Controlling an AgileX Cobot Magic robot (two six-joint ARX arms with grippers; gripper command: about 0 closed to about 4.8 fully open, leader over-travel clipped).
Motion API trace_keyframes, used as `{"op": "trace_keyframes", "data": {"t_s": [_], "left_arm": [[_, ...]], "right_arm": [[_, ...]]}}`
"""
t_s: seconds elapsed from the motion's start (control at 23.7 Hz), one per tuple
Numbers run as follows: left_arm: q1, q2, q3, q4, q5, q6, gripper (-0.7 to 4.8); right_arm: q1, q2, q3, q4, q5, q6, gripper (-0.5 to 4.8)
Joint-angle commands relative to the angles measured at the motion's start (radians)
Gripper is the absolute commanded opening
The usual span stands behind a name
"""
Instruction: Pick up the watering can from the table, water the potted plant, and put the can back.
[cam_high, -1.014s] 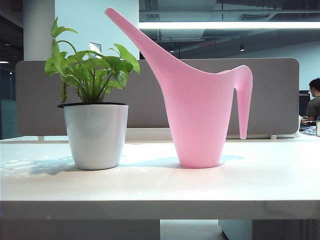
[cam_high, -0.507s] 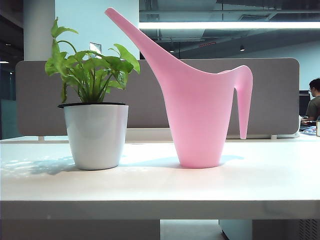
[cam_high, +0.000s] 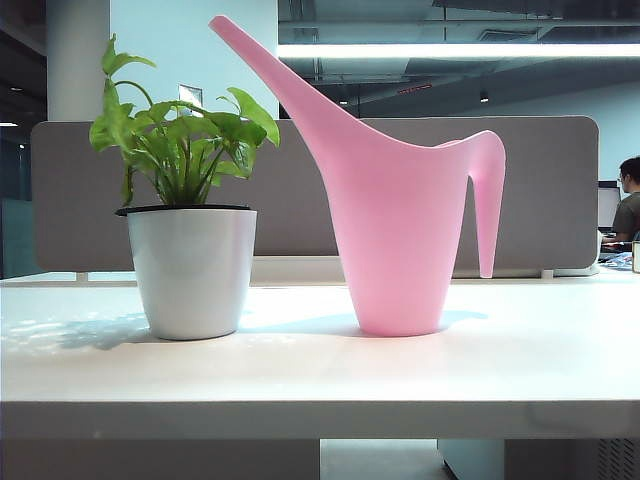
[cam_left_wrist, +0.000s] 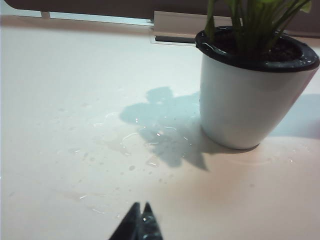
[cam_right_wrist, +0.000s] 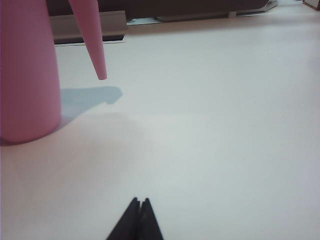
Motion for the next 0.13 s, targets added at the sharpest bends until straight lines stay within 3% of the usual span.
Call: {"op": "trace_keyframes", "data": {"t_s": [0.04,0.13], "left_arm": [[0.0,0.001,0.003,-0.005,0.002,0.003,0.03],[0.0,0.001,0.003,-0.005,0.002,0.003,0.03]], "right_arm": [[0.0,-0.001,-0.007,0.014,0.0,-0.003,-0.05],[0.0,-0.001,-0.007,0.014,0.0,-0.002,-0.05]]}}
